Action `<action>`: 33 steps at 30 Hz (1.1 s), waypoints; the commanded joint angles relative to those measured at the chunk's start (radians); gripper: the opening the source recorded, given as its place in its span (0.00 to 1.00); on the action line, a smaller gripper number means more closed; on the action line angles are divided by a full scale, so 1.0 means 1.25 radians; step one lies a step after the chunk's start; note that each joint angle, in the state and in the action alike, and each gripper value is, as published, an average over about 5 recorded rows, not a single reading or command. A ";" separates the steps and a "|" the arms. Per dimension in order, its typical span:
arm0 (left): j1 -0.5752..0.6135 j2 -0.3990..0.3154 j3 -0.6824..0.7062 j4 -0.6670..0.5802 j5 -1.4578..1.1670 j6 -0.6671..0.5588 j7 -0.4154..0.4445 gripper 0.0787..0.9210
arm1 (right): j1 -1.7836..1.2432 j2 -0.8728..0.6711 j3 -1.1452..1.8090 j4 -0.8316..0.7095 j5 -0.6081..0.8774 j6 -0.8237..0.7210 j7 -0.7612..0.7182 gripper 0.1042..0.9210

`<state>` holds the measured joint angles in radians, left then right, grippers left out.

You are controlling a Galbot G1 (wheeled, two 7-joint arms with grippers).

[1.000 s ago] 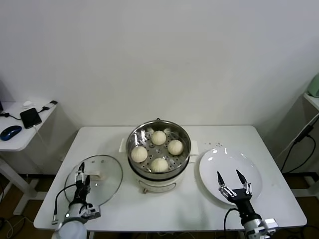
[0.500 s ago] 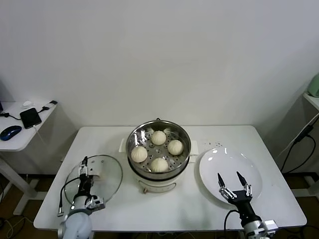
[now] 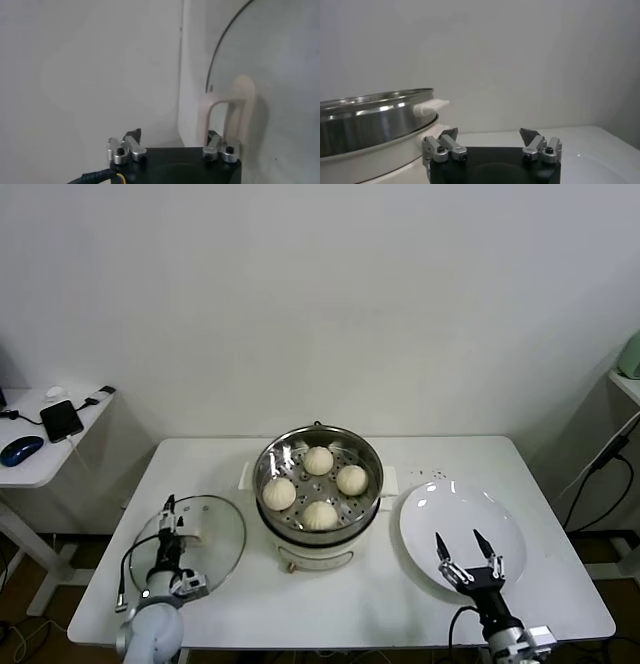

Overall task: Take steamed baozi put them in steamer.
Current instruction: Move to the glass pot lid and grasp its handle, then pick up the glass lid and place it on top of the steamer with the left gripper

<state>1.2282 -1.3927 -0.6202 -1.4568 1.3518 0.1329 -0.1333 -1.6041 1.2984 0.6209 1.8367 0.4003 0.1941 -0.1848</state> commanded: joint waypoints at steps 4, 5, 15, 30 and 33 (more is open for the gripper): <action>-0.009 0.000 -0.001 0.021 -0.003 -0.003 -0.001 0.66 | -0.001 0.002 0.000 0.001 -0.001 -0.001 -0.001 0.88; -0.008 0.000 -0.002 0.021 -0.005 -0.004 -0.001 0.63 | -0.001 0.002 -0.001 0.001 -0.001 -0.001 -0.001 0.88; -0.003 0.005 0.000 0.030 -0.032 0.003 -0.024 0.28 | -0.009 0.002 0.003 0.009 -0.001 0.001 -0.002 0.88; 0.075 0.028 0.046 -0.150 -0.090 0.153 0.049 0.10 | -0.011 0.000 0.002 0.016 -0.001 0.001 -0.003 0.88; 0.096 0.027 0.075 -0.234 -0.039 0.267 0.084 0.10 | -0.010 0.001 0.000 0.017 -0.001 0.001 -0.003 0.88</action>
<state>1.2757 -1.3681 -0.5986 -1.5171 1.2746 0.2054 -0.1081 -1.6169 1.2994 0.6225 1.8539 0.3980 0.1953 -0.1879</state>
